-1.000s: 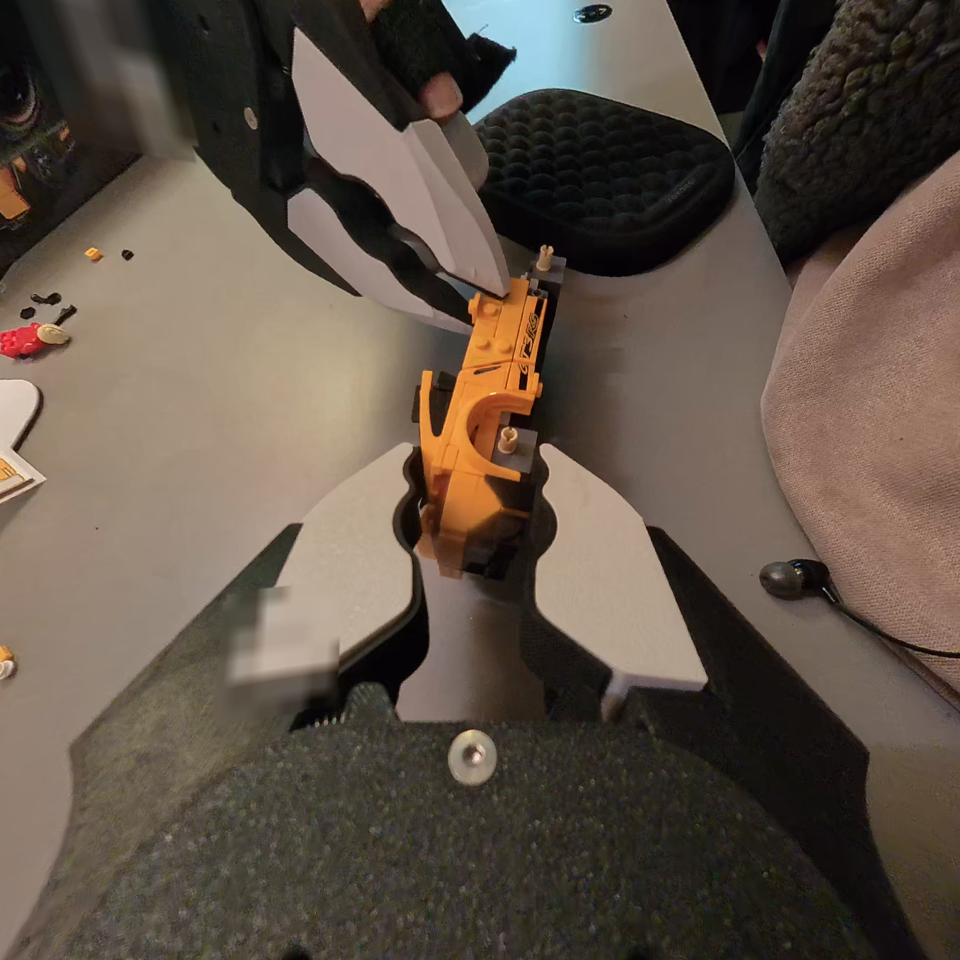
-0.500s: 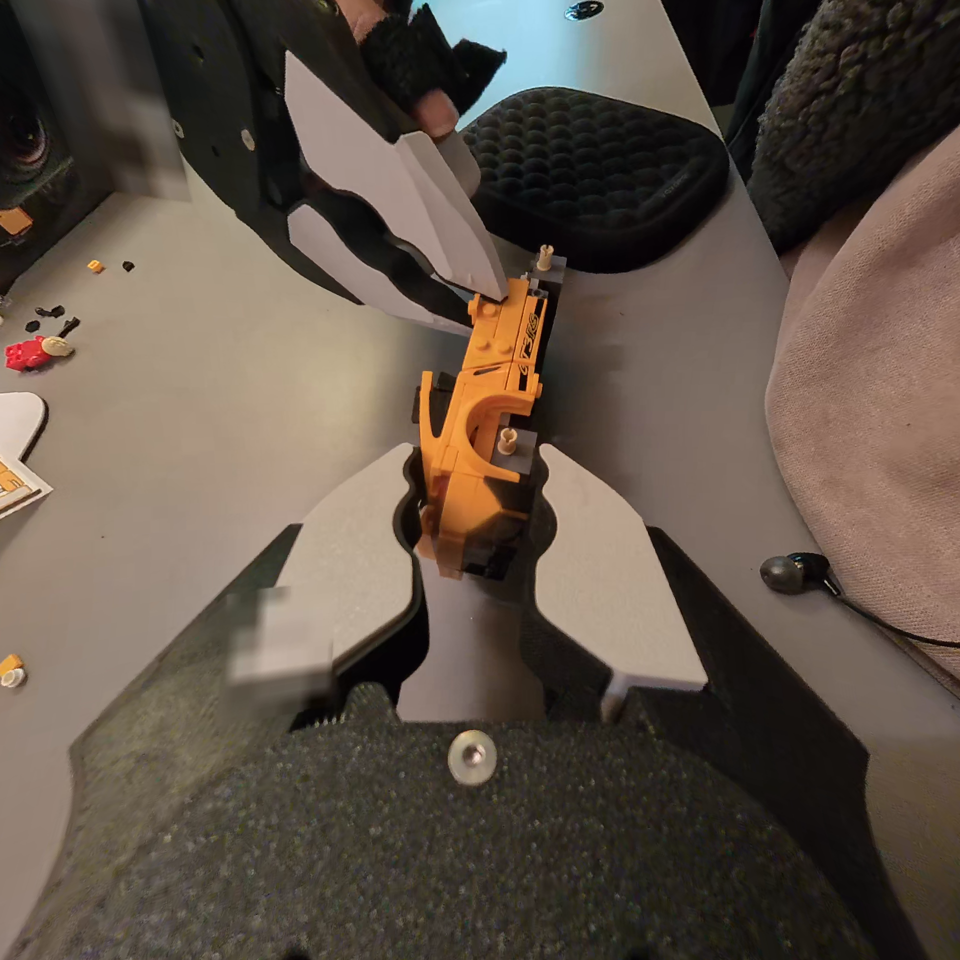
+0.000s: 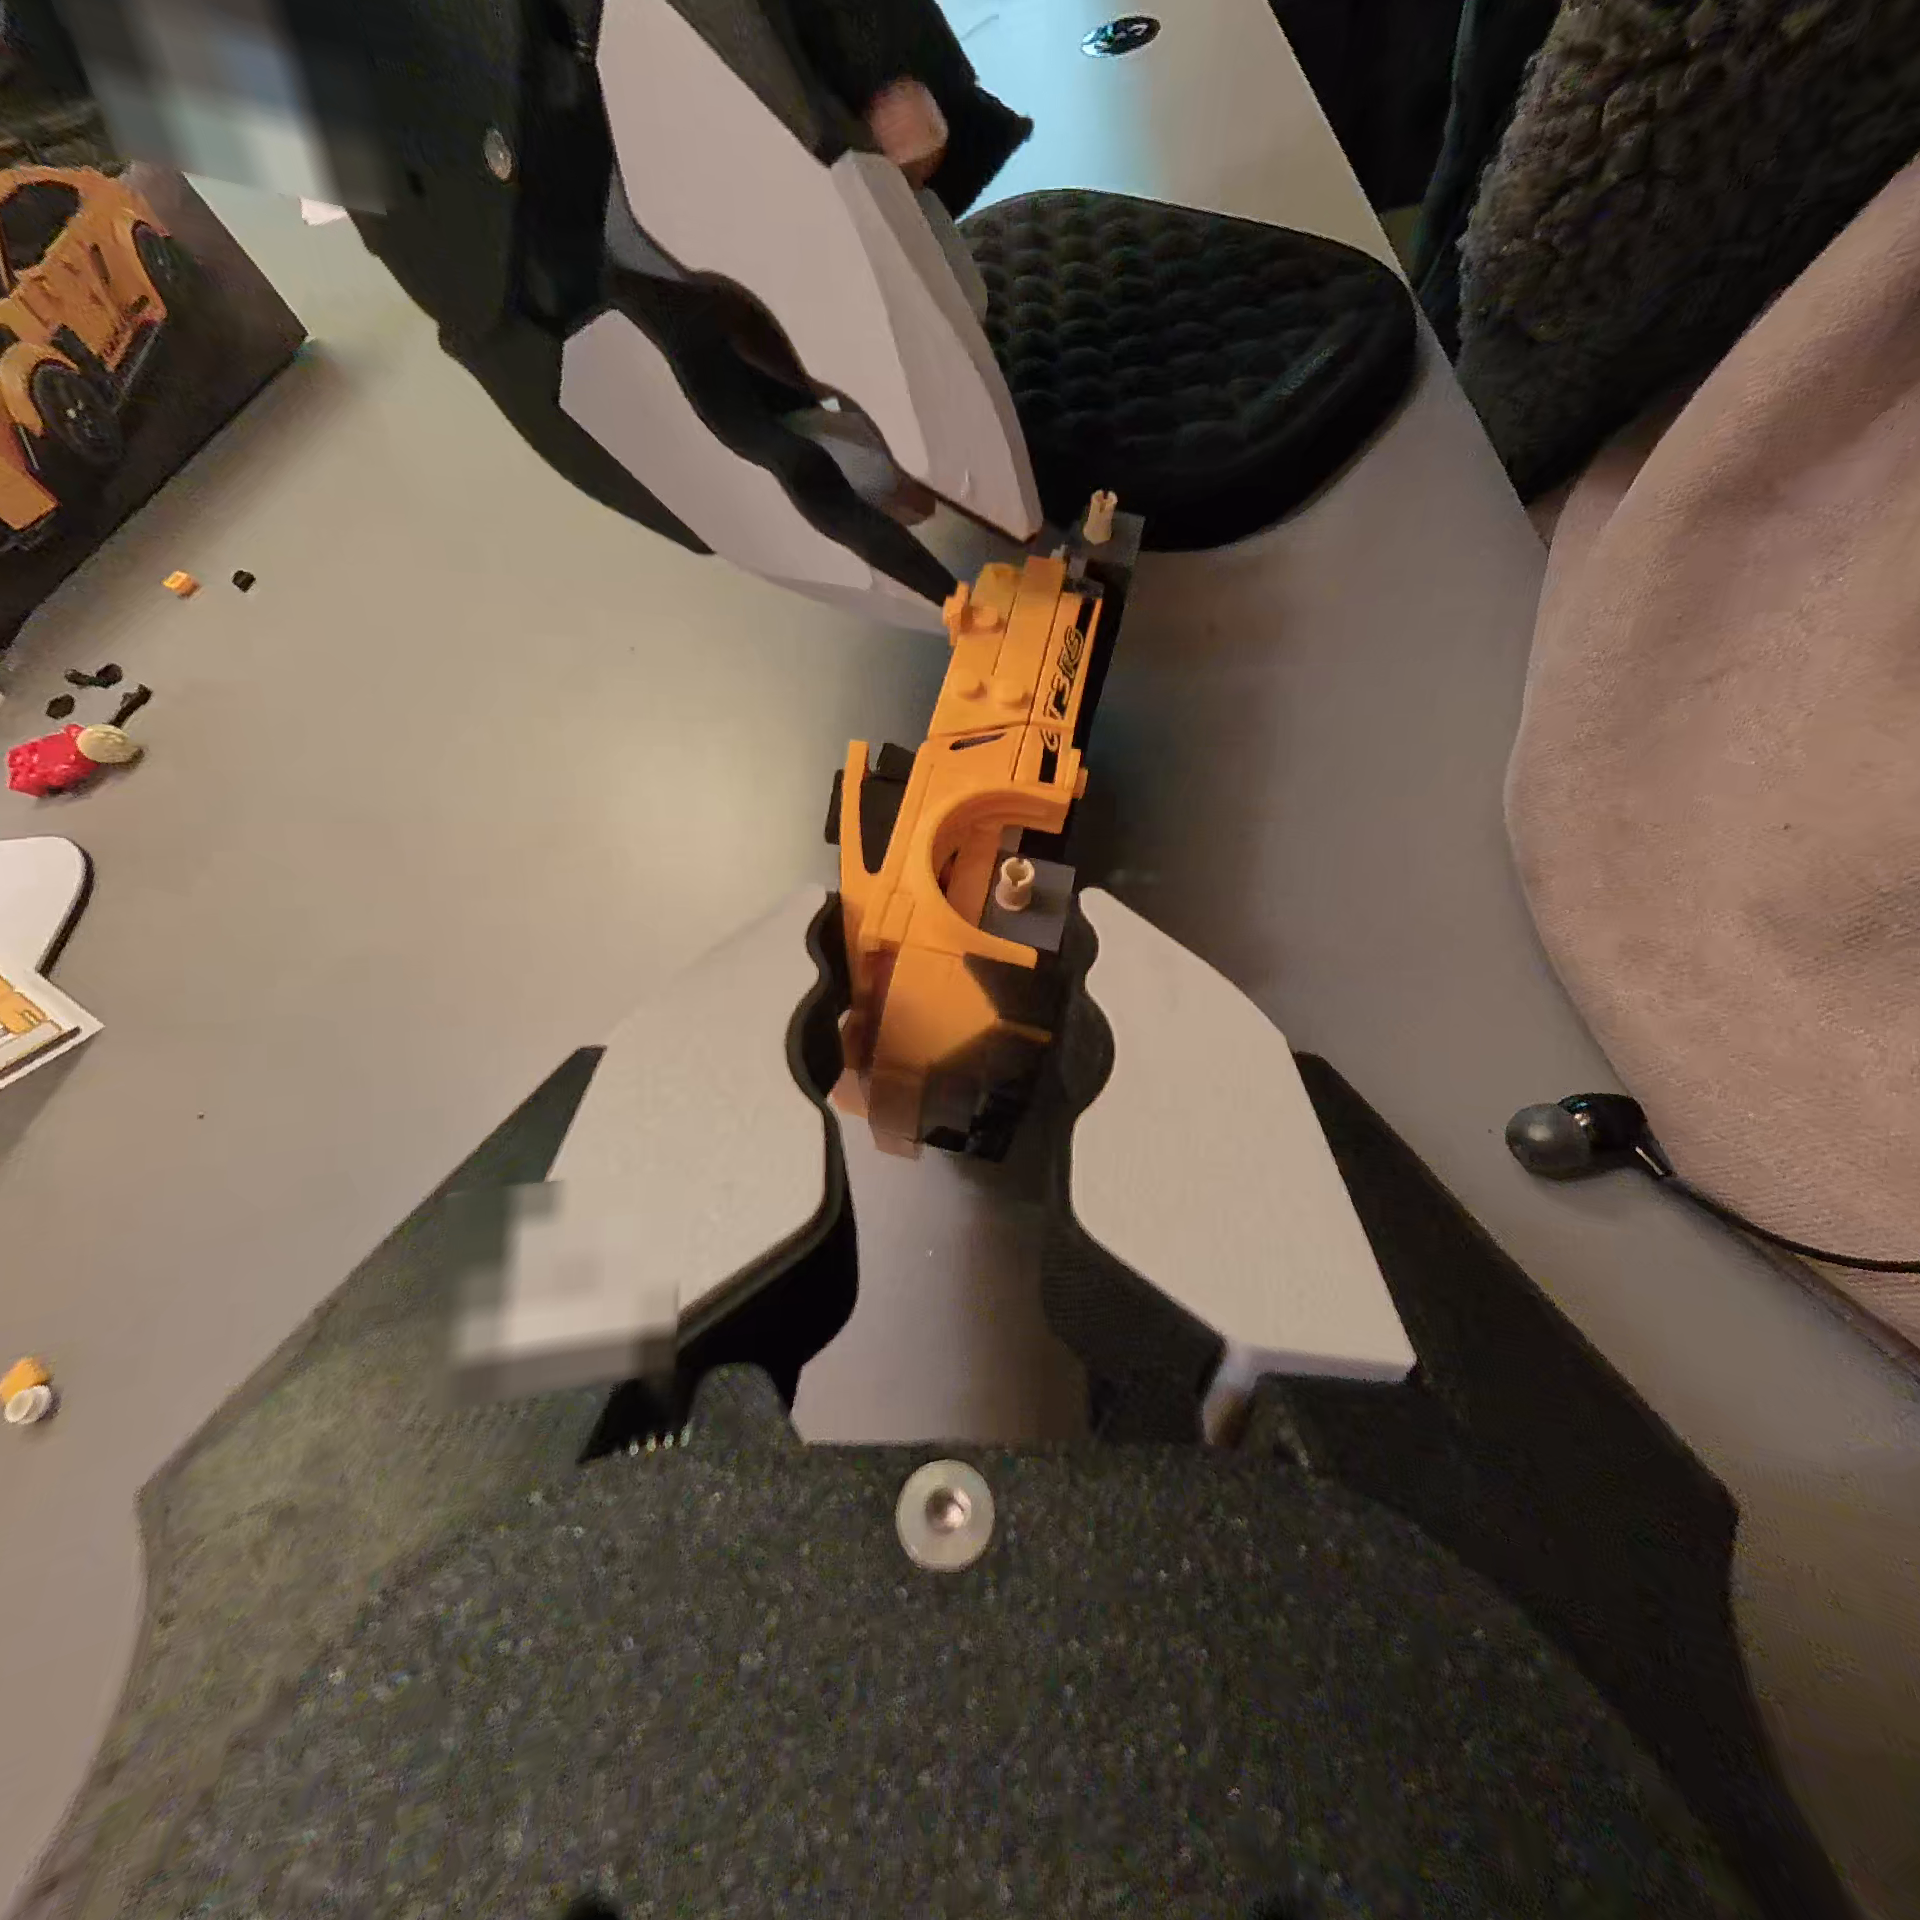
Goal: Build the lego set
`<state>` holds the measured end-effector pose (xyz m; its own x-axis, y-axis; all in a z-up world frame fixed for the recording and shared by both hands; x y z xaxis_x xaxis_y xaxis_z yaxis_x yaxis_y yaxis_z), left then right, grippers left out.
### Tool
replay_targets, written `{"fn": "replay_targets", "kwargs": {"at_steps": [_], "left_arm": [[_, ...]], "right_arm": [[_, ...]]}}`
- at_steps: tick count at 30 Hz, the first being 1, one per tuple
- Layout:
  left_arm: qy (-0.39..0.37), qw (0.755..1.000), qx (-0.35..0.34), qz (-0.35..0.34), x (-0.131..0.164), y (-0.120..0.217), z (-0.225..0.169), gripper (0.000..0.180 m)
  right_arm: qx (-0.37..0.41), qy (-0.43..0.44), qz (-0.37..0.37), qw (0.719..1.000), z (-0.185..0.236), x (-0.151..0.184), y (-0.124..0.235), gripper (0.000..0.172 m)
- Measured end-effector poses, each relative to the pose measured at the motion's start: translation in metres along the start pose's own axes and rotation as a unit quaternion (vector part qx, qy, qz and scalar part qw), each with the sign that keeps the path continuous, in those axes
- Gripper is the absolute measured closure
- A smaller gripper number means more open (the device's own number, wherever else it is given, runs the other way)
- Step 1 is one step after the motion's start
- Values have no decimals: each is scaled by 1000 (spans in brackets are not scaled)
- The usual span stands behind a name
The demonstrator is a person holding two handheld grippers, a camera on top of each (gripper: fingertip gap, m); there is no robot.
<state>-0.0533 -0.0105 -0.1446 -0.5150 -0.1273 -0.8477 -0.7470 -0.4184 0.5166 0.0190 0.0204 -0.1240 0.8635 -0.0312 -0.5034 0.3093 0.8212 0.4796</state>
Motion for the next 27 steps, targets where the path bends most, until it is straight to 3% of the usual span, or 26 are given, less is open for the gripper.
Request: {"fn": "replay_targets", "kwargs": {"at_steps": [7, 14, 18, 27], "left_arm": [[-28, 1000, -6, -5, 0, 0, -1, 141], [-179, 982, -60, -9, 1, 1, -8, 141], [-227, 971, -77, -5, 2, -1, -11, 141], [-257, 963, -81, -4, 1, -4, -14, 141]], "right_arm": [[38, 13, -24, 999, 2, 1, 6, 159], [106, 69, 9, 992, 8, 9, -10, 155], [127, 86, -1, 988, 13, 10, -20, 154], [160, 113, 1, 981, 13, 14, -29, 158]]}}
Point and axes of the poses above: each gripper's, where its closed fingertips meet, y back along the fingers, x out of its underside, z = x × y across the jaws, the point moved 2 cm from there along y, back along the fingers, and after that the axes turned 5 degrees about y, right-handed, at the moved point
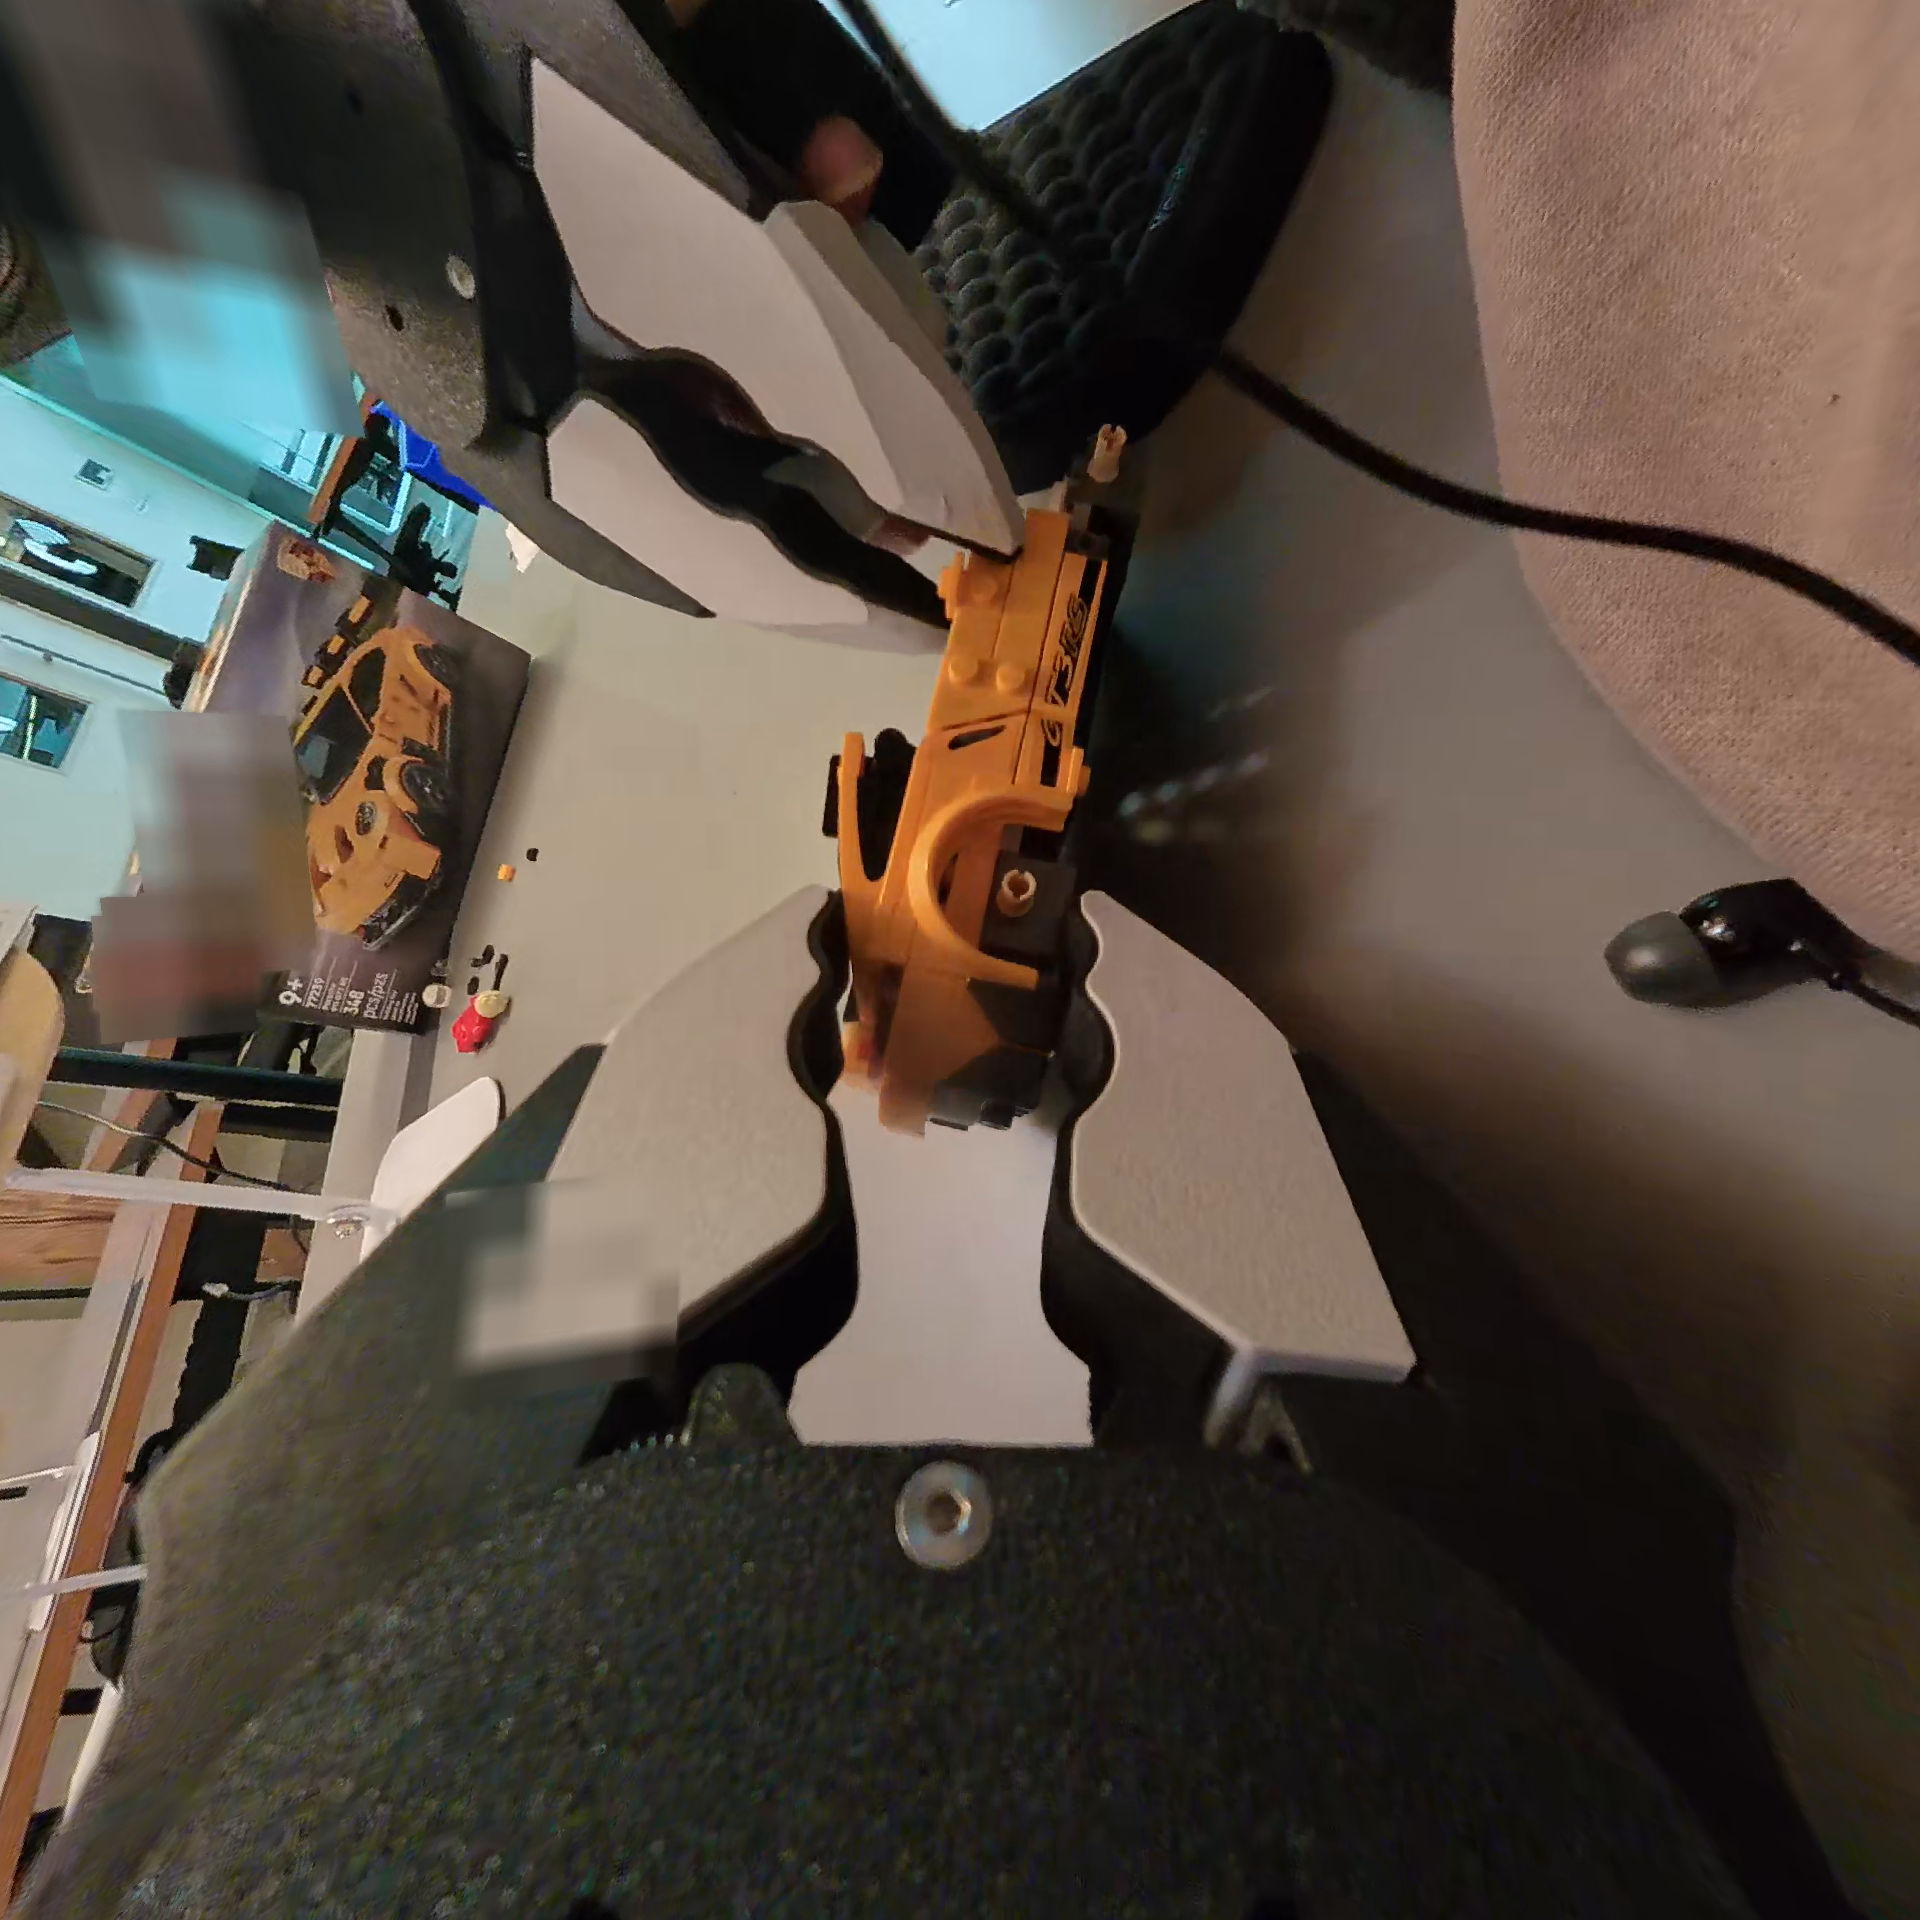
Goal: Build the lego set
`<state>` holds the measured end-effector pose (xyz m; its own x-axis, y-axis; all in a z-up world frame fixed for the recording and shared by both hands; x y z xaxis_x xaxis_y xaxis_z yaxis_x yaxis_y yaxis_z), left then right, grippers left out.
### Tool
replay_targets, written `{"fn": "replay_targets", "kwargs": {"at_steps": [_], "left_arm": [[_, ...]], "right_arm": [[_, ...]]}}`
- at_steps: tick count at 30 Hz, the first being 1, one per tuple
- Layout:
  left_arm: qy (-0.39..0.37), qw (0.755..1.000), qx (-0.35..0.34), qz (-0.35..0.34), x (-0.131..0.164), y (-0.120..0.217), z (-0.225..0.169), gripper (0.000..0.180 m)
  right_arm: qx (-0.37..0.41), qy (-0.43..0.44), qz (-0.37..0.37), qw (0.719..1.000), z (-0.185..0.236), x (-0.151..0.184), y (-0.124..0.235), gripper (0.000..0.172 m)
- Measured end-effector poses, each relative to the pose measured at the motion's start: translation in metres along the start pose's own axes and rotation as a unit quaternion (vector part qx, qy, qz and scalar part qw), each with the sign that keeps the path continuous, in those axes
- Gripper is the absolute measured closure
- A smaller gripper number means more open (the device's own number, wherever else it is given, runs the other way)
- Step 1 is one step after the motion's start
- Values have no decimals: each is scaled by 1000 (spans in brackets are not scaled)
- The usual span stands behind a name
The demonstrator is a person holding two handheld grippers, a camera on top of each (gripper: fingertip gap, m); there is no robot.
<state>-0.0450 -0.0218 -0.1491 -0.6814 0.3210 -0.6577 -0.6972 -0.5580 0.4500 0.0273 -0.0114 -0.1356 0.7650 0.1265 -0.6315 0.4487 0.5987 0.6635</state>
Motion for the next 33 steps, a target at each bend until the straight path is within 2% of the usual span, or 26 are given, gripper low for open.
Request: {"fn": "replay_targets", "kwargs": {"at_steps": [6, 16, 22, 29, 33], "left_arm": [[1, 1000, 2, 4, -1, 0, -1, 141], [2, 1000, 1, 10, -1, 0, -1, 141], [29, 999, 2, 15, 0, 0, 1, 141], [40, 999, -2, 32, 0, 0, 2, 141], [47, 998, -4, 40, 0, 0, 3, 141]], "right_arm": [[-21, 22, 0, 1000, 3, -1, -2, 163], [-15, -4, -14, 1000, 2, -1, -3, 164], [22, -11, -36, 999, 2, -6, 0, 153], [64, -77, -75, 992, -7, -12, -1, 162], [86, -89, -74, 990, -9, -12, 0, 164]]}}
Point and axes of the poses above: each gripper's, where its closed fingertips meet, y back along the fingers, x out of its underside, z = x × y across the jaws, the point moved 2 cm from there along y, back along the fingers, and after that the axes turned 5 degrees about y, right-handed, at the moved point
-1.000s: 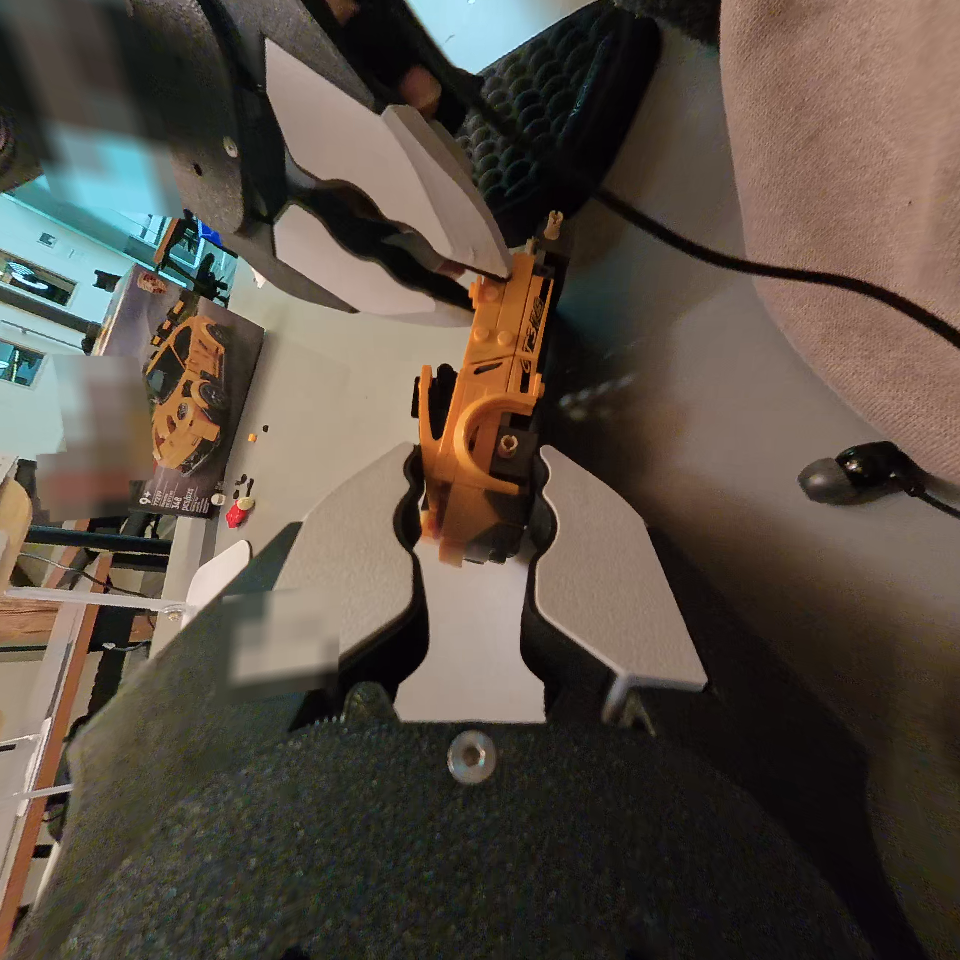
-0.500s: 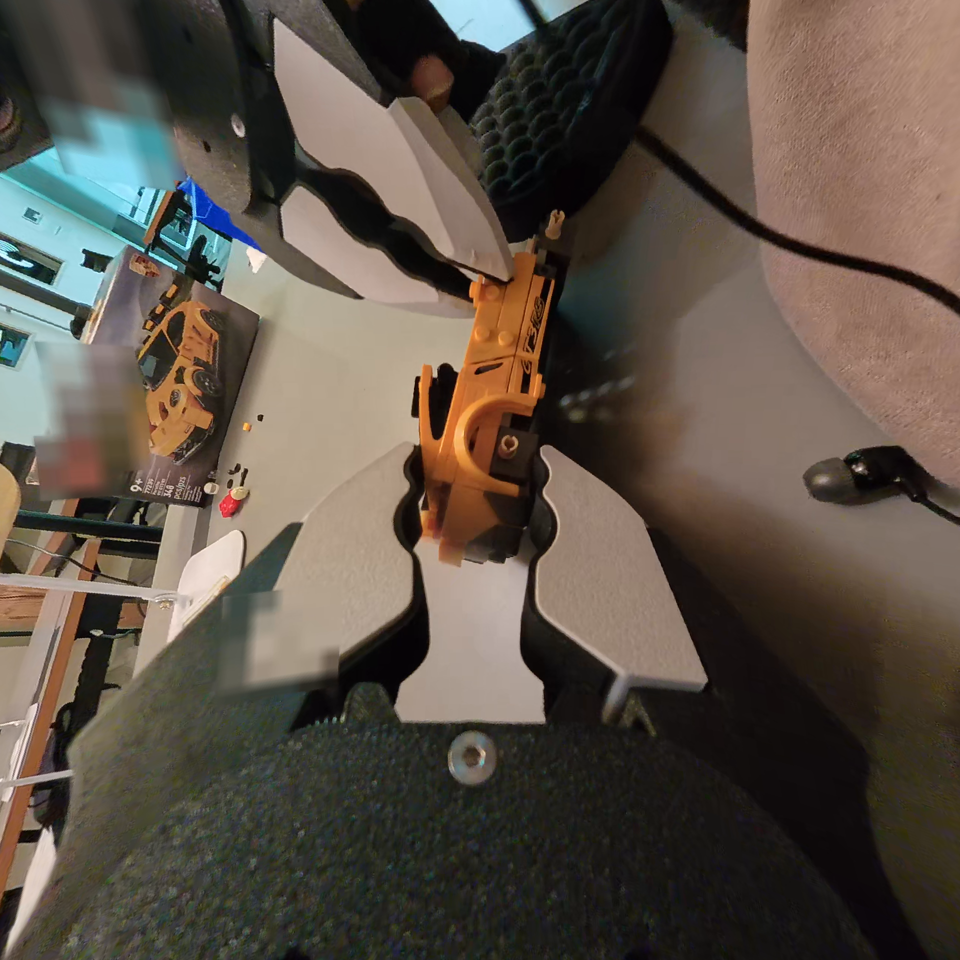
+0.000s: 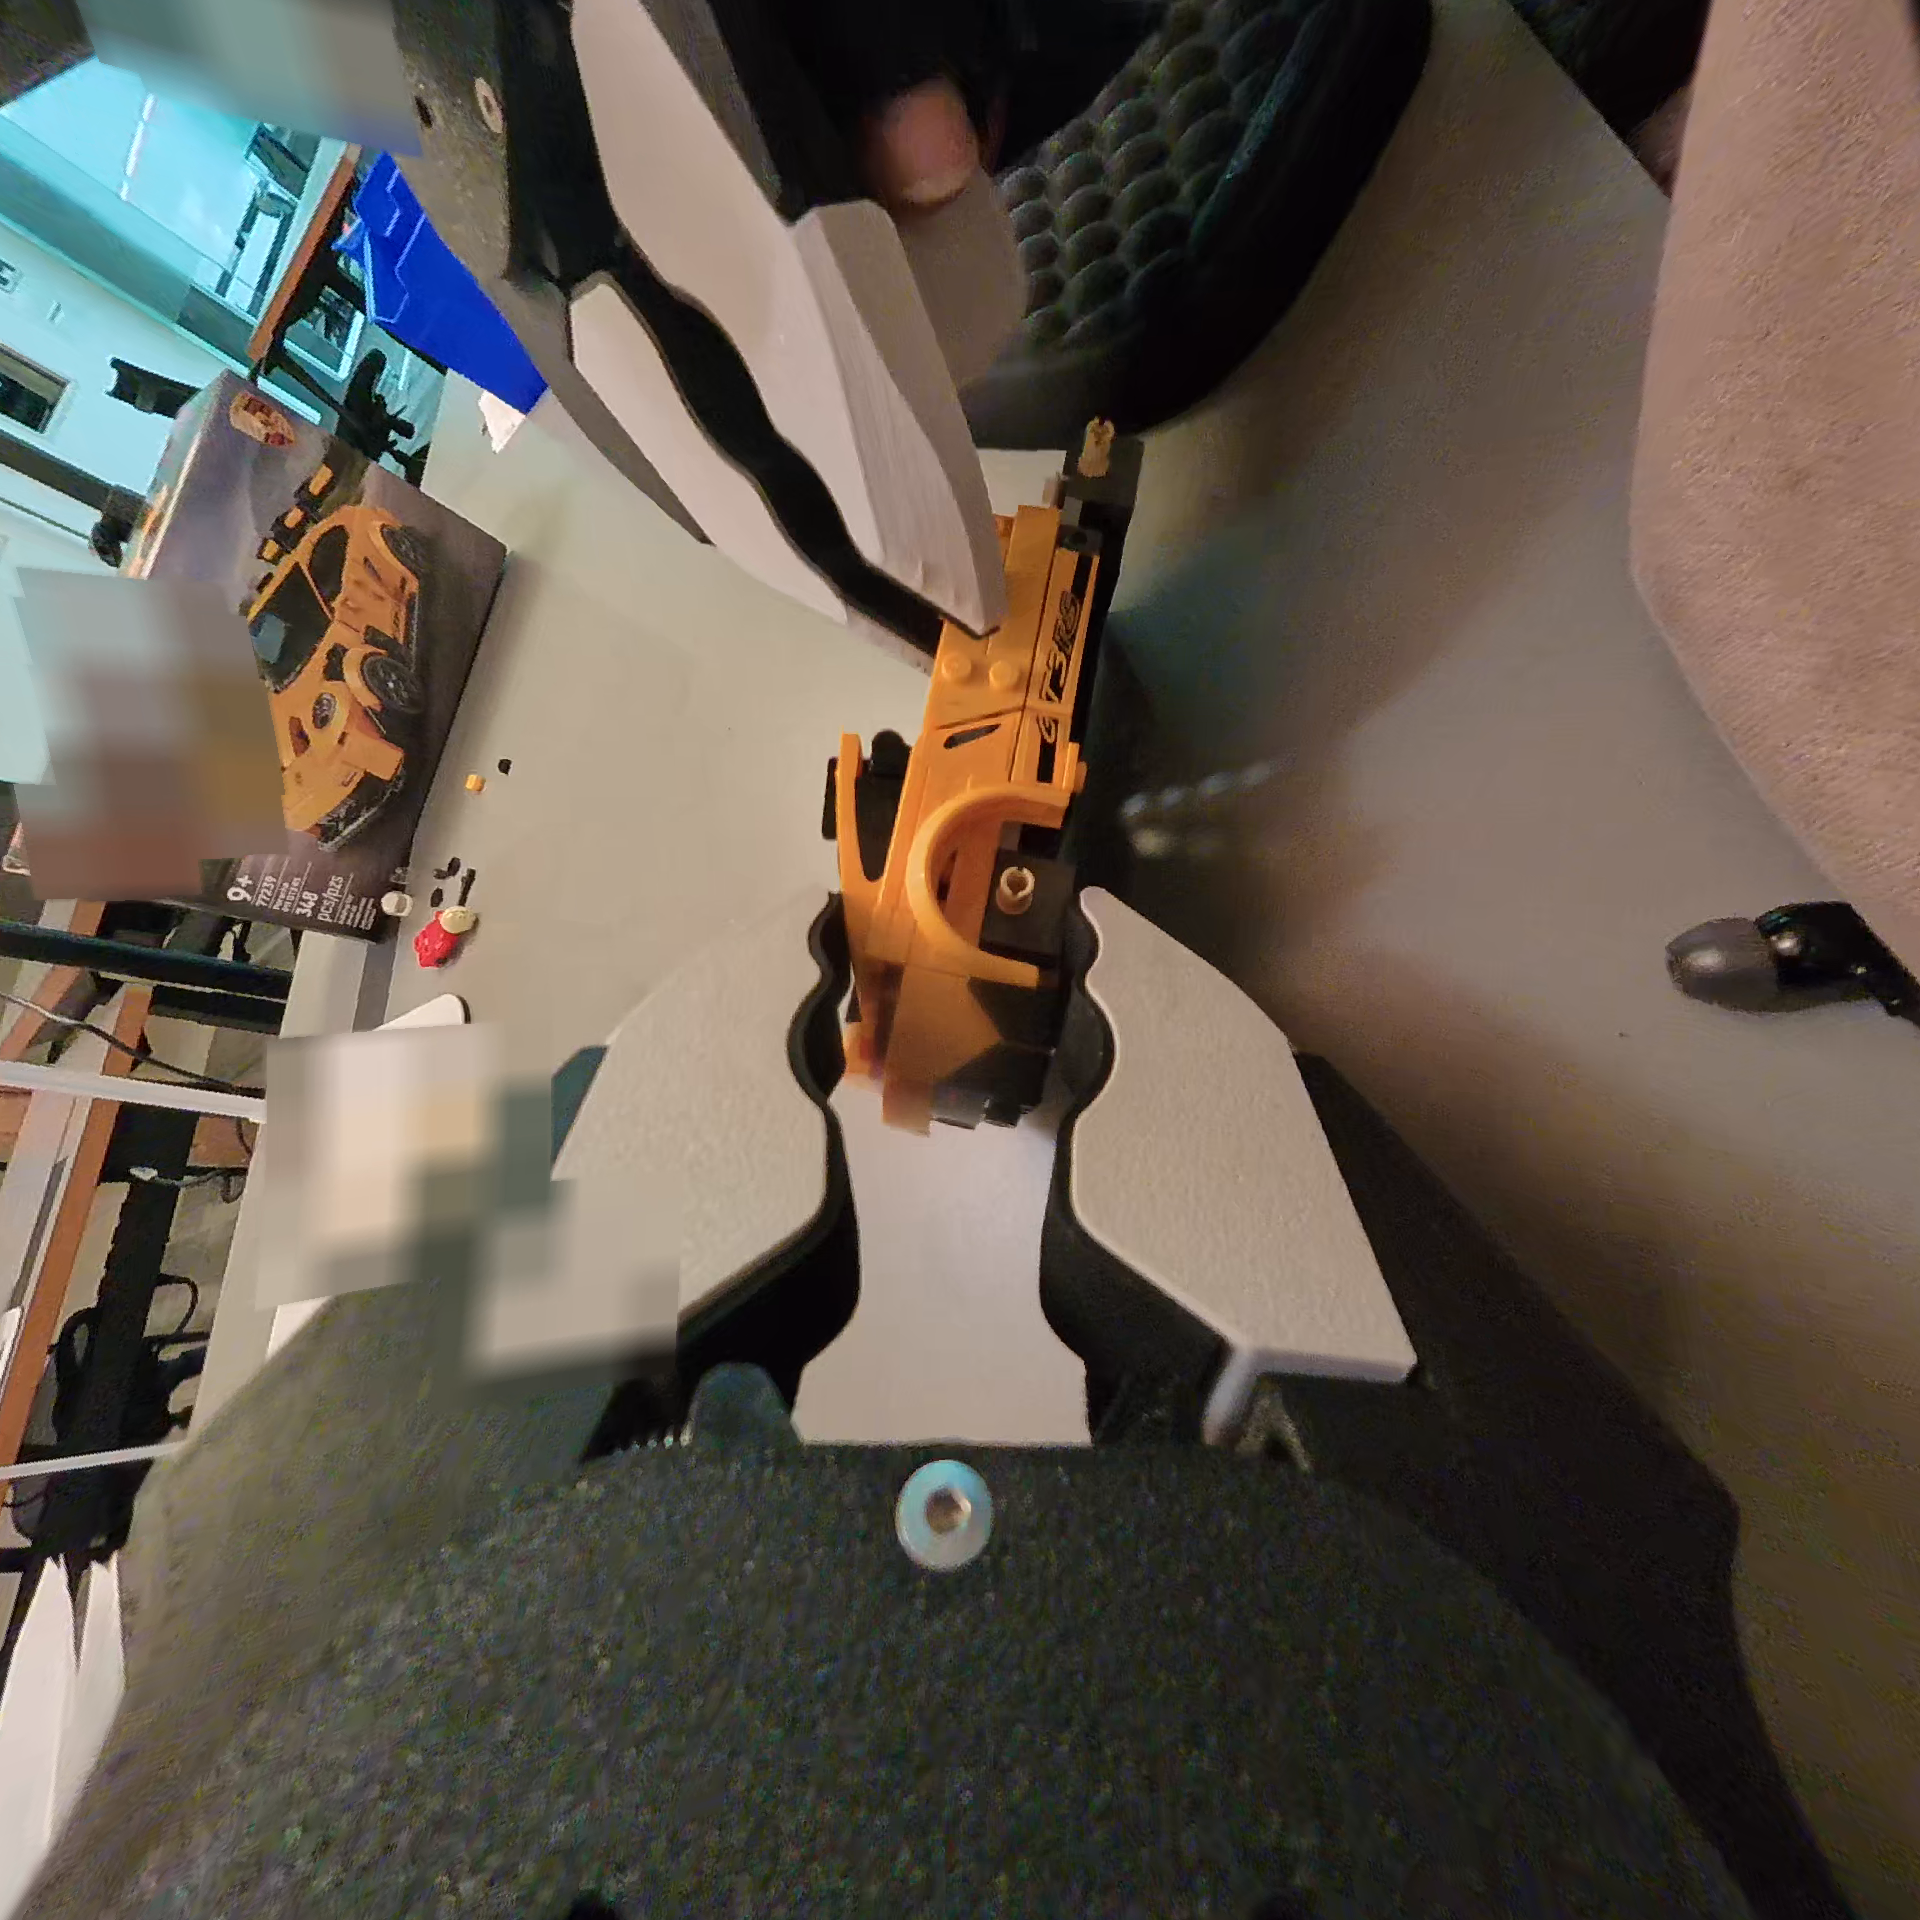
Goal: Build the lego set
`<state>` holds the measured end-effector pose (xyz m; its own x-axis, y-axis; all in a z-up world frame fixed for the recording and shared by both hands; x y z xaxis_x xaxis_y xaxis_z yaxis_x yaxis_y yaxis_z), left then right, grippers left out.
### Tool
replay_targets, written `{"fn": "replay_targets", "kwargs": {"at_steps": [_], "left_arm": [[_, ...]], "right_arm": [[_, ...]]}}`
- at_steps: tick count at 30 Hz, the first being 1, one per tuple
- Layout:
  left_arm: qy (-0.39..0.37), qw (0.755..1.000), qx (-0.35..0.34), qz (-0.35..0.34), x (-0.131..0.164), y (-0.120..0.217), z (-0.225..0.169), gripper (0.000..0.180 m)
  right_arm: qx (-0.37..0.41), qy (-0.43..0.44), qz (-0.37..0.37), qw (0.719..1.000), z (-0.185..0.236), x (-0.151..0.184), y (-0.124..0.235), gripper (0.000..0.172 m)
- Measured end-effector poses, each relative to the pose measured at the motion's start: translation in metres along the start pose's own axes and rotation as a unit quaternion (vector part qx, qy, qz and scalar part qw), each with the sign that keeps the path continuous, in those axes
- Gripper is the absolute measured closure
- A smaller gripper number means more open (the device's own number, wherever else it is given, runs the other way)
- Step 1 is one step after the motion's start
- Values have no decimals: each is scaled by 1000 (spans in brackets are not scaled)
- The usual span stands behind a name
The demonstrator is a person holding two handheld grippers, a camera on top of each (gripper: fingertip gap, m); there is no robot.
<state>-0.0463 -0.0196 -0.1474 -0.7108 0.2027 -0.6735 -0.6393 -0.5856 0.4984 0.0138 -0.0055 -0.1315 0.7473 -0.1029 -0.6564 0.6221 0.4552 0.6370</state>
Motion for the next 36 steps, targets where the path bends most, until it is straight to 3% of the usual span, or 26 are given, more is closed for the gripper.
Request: {"fn": "replay_targets", "kwargs": {"at_steps": [8, 12, 16, 23, 27, 32, 36], "left_arm": [[6, 1000, 3, -4, 0, 0, 0, 141], [54, 998, 21, -16, 2, 1, 4, 142], [129, 990, 49, -34, 3, 3, 9, 141], [203, 975, 85, -36, 4, 0, 9, 141], [236, 966, 96, -32, 5, -1, 10, 141], [285, 951, 114, -25, 7, -1, 11, 141], [284, 952, 113, -23, 7, -1, 10, 142]], "right_arm": [[19, -15, 10, 1000, 1, -1, 0, 164], [1, 36, -70, 997, 12, -17, 16, 146], [99, 138, -78, 982, -1, -3, 21, 137], [154, 190, -123, 962, 0, -15, 9, 138], [171, 219, -73, 958, 3, -19, -1, 138], [221, 249, -28, 943, -3, -16, -7, 156], [236, 247, 0, 940, -2, -16, -8, 156]]}}
Point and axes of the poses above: each gripper's, where its closed fingertips meet, y back along the fingers, x out of its underside, z = x × y across the jaws, the point moved 2 cm from there along y, back along the fingers, and after that the axes turned 5 degrees about y, right-handed, at the moved point
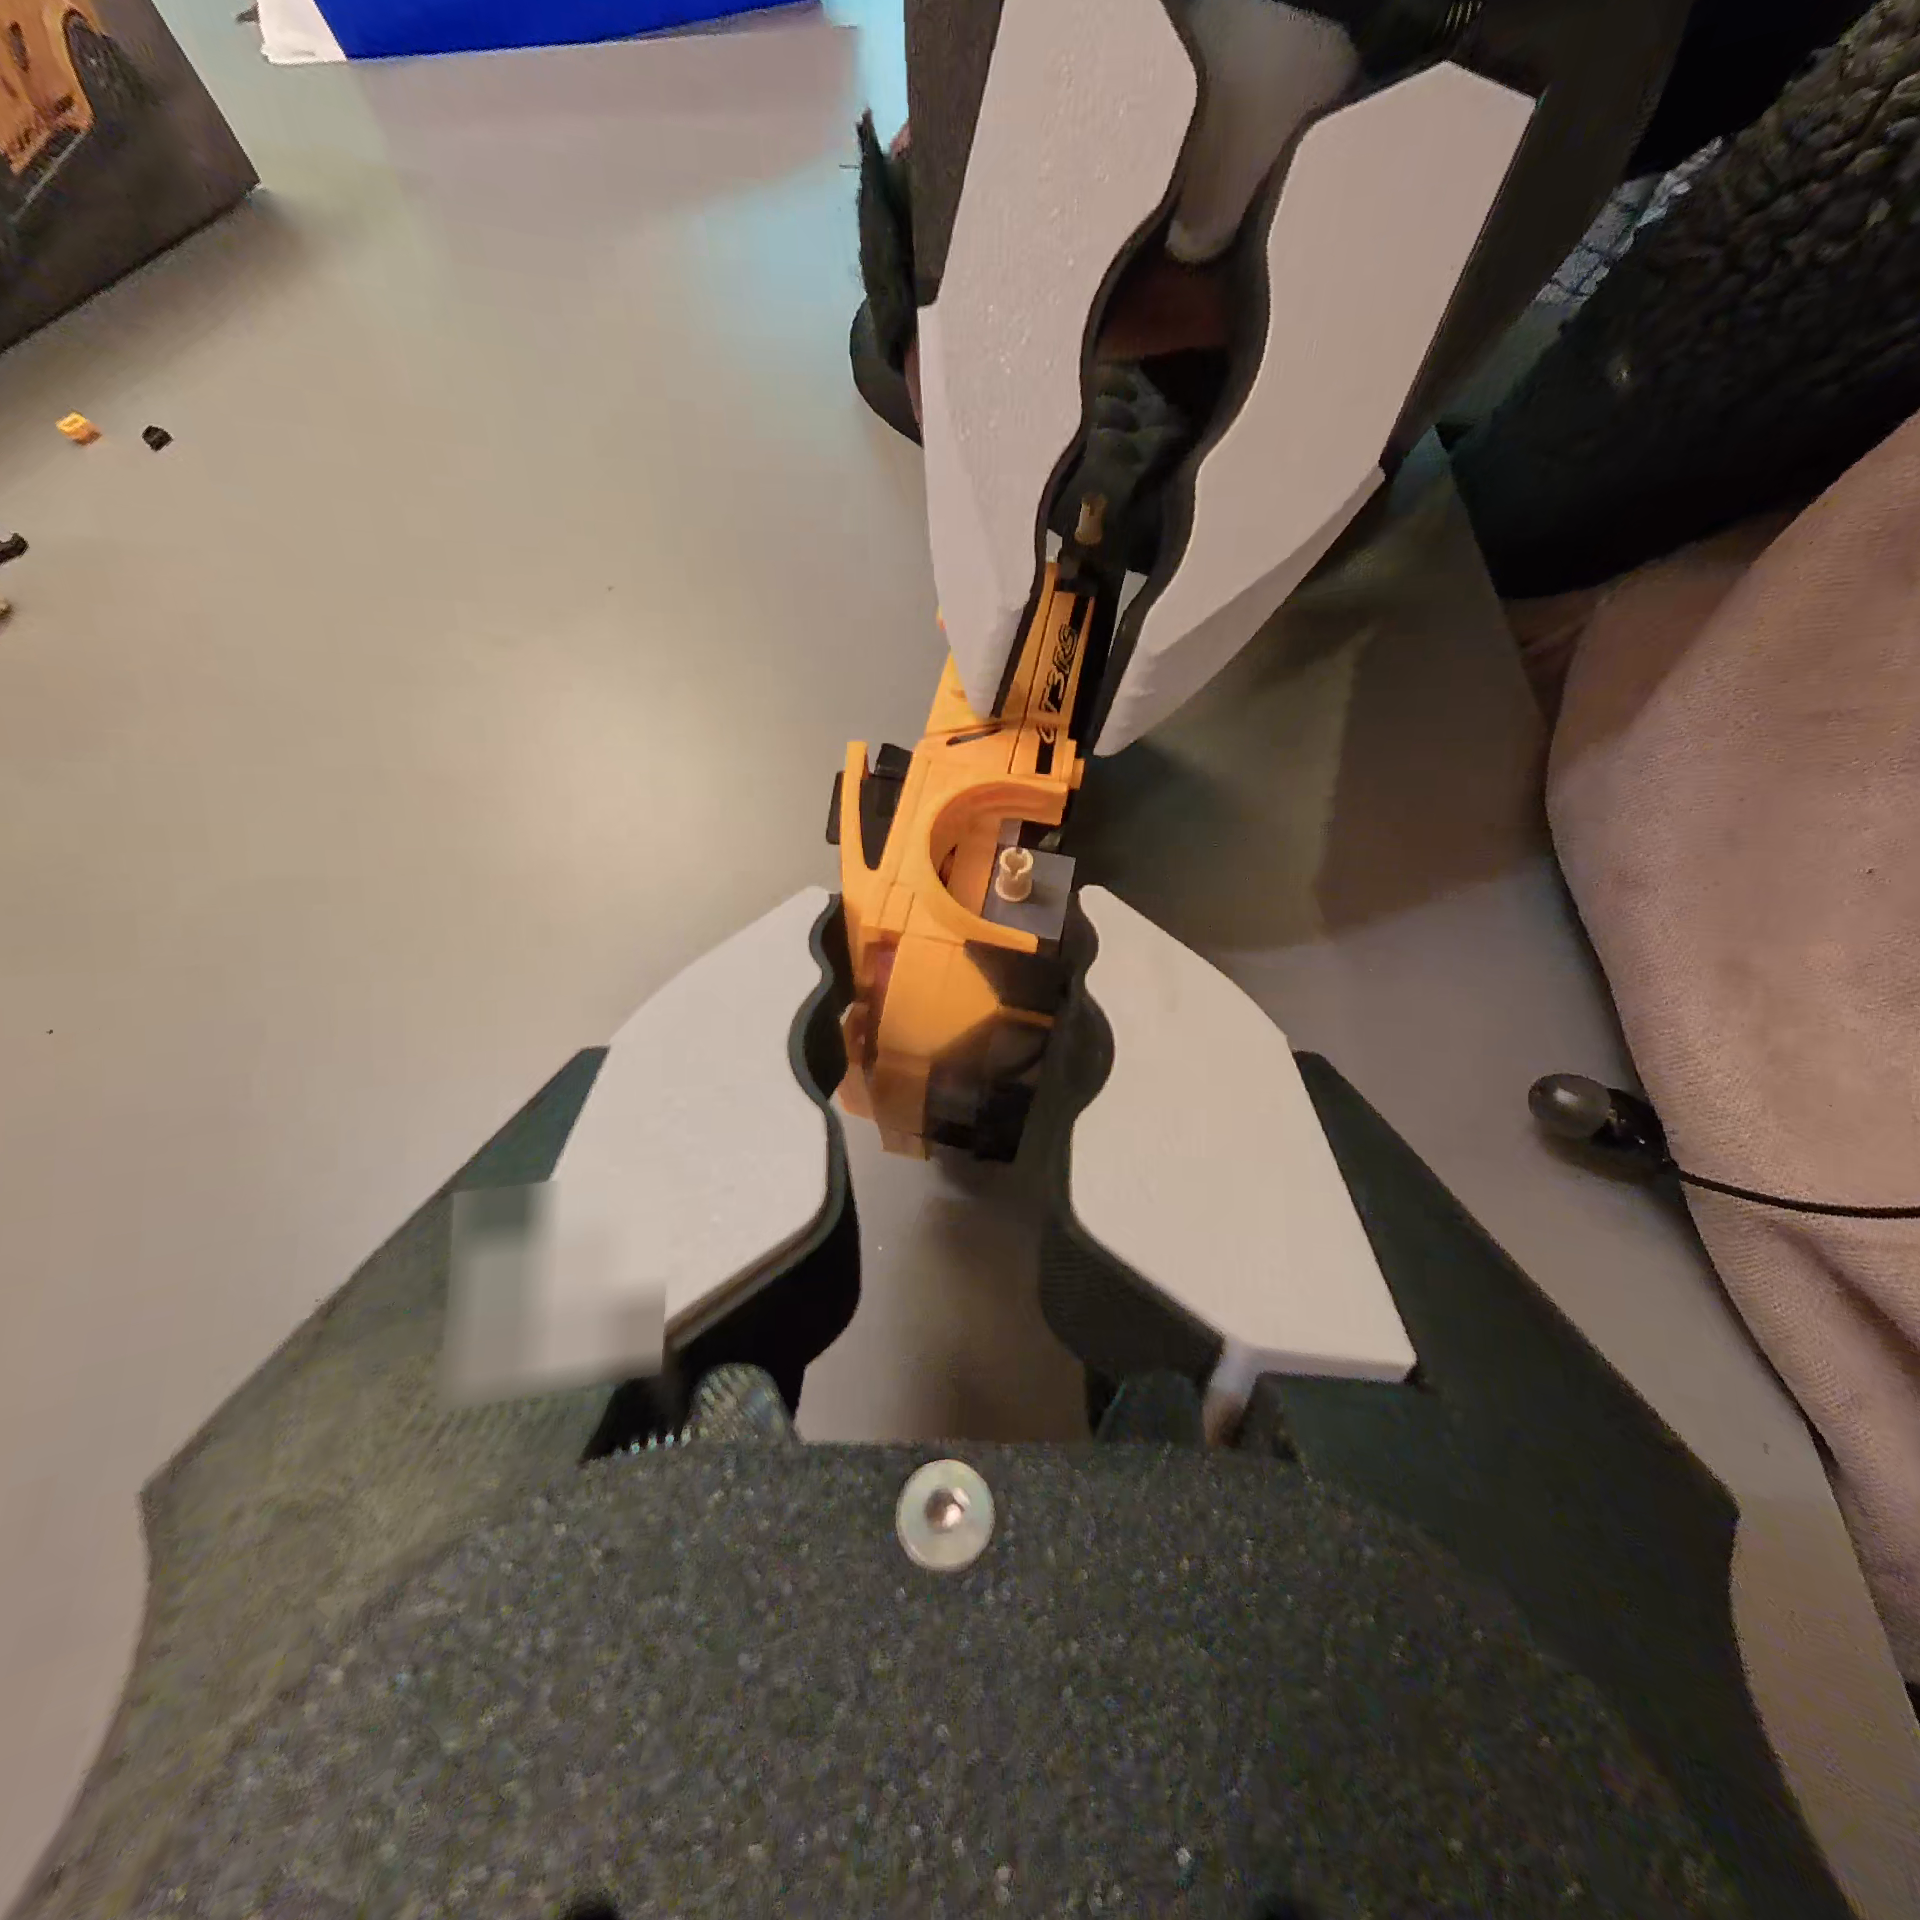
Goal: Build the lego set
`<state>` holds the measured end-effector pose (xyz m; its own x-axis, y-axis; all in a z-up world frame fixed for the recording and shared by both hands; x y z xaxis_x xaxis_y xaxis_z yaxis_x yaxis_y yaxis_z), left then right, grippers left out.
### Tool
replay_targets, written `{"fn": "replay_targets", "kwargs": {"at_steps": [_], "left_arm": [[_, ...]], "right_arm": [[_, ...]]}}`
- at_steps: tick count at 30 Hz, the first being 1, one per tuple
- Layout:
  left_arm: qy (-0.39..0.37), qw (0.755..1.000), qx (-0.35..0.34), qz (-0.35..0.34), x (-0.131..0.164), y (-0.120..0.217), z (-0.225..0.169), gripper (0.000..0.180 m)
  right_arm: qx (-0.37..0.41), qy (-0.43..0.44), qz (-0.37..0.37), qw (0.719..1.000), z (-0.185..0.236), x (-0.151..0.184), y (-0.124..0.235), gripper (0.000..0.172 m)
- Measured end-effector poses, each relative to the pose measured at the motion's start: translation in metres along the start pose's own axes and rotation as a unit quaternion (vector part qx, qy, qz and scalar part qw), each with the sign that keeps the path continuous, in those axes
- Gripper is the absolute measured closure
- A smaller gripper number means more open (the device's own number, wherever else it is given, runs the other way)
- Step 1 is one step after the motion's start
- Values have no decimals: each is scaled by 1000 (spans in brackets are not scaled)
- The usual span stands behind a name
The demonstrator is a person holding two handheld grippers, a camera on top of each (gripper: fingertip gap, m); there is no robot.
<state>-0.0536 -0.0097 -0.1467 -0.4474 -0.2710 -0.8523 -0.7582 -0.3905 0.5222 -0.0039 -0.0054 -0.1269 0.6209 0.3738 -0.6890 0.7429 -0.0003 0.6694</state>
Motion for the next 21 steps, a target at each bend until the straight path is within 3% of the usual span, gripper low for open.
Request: {"fn": "replay_targets", "kwargs": {"at_steps": [10, 15, 17, 21], "left_arm": [[3, 1000, 2, -2, 0, 0, 0, 141], [-7, 1000, 5, -14, 0, 0, 1, 141], [-14, 1000, 4, -19, 0, 0, 1, 141], [-26, 999, 5, -27, -1, 0, 1, 141]], "right_arm": [[-32, -37, 8, 999, -1, -1, 0, 158], [-11, -34, -65, 997, -9, 2, 18, 124], [-3, -23, -37, 999, -9, 19, 19, 113], [2, -27, -45, 999, -2, 35, 6, 119]]}}
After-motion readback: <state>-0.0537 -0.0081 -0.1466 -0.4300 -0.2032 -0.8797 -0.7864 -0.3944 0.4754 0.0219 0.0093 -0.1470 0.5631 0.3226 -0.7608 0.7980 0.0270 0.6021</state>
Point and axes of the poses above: each gripper's, where its closed fingertips meet, y back along the fingers, x out of its underside, z = x × y across the jaws, the point moved 2 cm from there along y, back along the fingers, and after that the axes turned 5 degrees about y, right-handed, at the moved point
